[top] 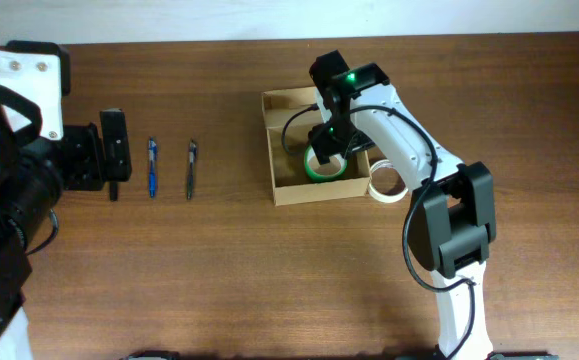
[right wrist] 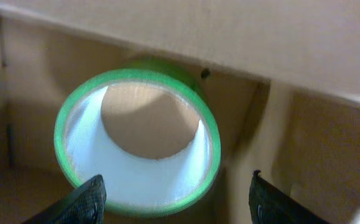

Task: Pack container
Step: 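Open the right gripper and lift it out of the box, then lower the right gripper onto the white masking tape roll and grasp it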

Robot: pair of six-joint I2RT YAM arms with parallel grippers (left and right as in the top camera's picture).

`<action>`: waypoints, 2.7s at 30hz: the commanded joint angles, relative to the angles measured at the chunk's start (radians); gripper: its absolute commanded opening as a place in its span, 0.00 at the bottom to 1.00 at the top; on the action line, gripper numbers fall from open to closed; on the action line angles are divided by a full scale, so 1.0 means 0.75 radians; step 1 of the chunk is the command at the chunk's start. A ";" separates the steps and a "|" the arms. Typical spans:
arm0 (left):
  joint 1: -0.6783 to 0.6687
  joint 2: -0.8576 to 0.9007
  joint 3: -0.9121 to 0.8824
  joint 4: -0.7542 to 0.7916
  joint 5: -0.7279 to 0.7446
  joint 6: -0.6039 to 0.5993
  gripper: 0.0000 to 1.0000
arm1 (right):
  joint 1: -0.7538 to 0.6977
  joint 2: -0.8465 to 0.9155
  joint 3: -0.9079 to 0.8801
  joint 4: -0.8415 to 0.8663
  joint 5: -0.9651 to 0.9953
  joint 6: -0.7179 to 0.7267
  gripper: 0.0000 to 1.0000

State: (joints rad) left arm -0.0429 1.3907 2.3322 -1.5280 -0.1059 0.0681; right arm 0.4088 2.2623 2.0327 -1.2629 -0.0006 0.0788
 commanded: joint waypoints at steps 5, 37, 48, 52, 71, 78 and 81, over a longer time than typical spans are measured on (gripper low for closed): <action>-0.004 0.006 0.001 0.007 -0.015 0.022 1.00 | 0.020 -0.179 0.466 -0.195 0.058 0.022 0.74; -0.004 0.006 0.001 -0.005 -0.005 0.022 1.00 | -0.394 -0.238 -0.631 -0.034 -0.020 0.034 0.84; -0.004 0.006 0.001 -0.004 -0.005 0.022 1.00 | -0.370 -0.238 -0.767 0.092 -0.070 0.034 0.73; -0.004 0.006 0.001 -0.003 -0.005 0.022 0.99 | -0.380 -0.238 -0.759 0.115 -0.064 0.028 0.73; -0.004 0.006 0.001 -0.004 -0.005 0.022 0.99 | -0.415 -0.239 -0.556 0.055 -0.064 -0.040 0.74; -0.004 0.006 0.001 -0.005 -0.005 0.022 0.99 | -0.415 -0.238 -0.557 0.243 -0.030 0.048 0.74; -0.004 0.006 0.001 -0.005 -0.005 0.022 0.99 | -0.415 -0.238 -0.558 0.279 -0.030 0.082 0.73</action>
State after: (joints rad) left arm -0.0429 1.3914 2.3322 -1.5299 -0.1059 0.0681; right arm 0.0978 2.0975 1.5990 -1.0641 -0.0425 0.0975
